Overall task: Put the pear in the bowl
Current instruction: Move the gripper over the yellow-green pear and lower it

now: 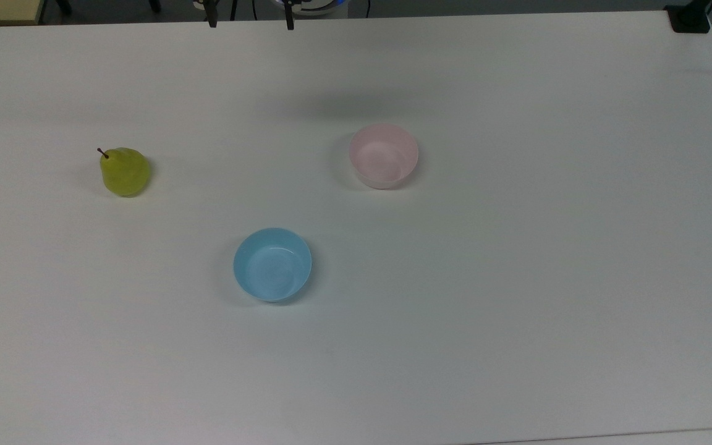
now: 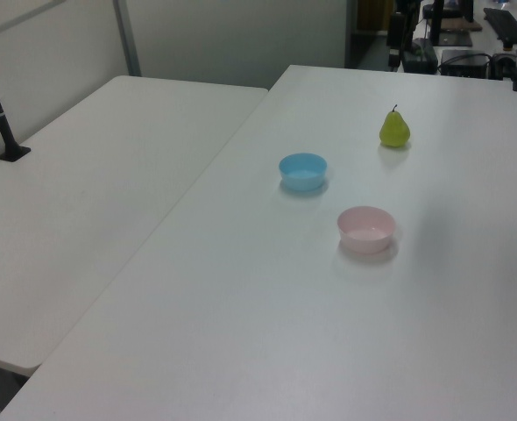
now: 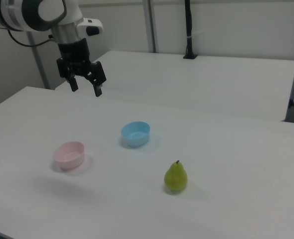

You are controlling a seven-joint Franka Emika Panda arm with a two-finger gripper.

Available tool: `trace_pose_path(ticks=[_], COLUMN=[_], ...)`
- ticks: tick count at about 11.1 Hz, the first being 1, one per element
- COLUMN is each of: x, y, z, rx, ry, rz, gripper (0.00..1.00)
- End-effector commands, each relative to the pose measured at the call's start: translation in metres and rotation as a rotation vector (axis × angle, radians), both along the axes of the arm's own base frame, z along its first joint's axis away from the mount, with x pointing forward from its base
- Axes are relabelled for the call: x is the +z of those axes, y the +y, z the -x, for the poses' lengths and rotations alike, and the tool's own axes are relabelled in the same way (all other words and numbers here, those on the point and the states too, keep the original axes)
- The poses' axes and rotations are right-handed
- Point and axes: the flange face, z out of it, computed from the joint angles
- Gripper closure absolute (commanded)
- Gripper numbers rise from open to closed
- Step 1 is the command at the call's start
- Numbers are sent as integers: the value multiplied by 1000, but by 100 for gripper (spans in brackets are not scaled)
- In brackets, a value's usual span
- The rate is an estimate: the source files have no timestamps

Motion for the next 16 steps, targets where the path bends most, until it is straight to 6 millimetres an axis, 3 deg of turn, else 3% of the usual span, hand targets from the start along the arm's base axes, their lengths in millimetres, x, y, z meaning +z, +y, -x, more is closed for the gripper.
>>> trace_pose_path(ticks=[1,7,11,13,16], x=[1,-7,-25,-58,-124], y=[2,-8,-66,-100,-154], z=[5,1,-9,-19,-26], rx=[20,67,70,29,33], ry=[17,27,20,34,86], rz=[-14,-12,-2,23,58], gripper=[0,0,0,0,0])
